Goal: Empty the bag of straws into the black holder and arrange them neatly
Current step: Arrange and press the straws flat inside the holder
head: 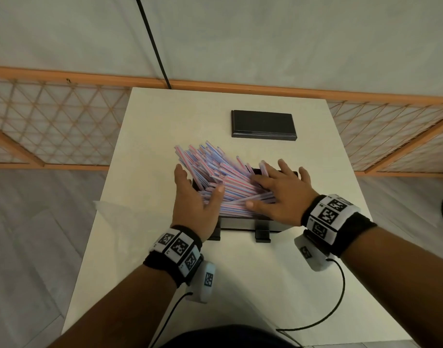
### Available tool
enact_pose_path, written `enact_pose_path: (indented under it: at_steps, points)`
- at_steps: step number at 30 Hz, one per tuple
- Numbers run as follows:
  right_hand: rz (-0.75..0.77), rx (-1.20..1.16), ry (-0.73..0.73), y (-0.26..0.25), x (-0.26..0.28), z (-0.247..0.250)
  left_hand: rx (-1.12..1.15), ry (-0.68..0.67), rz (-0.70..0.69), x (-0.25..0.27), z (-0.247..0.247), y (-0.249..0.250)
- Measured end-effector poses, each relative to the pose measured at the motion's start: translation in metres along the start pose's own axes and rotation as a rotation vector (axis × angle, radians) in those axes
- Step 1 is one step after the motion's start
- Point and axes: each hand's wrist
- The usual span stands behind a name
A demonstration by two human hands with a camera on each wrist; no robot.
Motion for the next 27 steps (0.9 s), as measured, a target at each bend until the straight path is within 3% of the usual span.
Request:
enact_pose_path:
  at_steps: [6,12,14,16,22,27]
  points:
    - [0.058,-0.031,0.048,-0.008,0.003,0.009,-0.015,-0.009,-0.013,0.001,0.0,-0.005]
    - [0.236,-0.189,0.452,-0.019,0.028,0.036,0.062,0.001,-0.03,0.0,0.001,-0.004]
    - [0.242,-0.196,0.493,-0.027,0.039,0.044,0.109,0.021,-0.028,-0.001,0.001,-0.002]
    - [0.243,-0.134,0.455,-0.036,0.044,0.041,0.166,0.046,0.007,-0.002,0.0,0.003]
    - [0.142,0.08,0.125,-0.062,0.034,-0.009,0.268,0.168,0.137,-0.007,0.001,0.018]
    - [0.139,0.012,0.135,-0.074,0.025,-0.006,0.065,0.143,0.091,-0.006,-0.004,0.024]
Point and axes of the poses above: each hand's wrist, its own x-axis away from the middle knuckle, its own z-axis out of the back of the hand, y = z × x, and after that the axes turned 3 degrees about x, right-handed
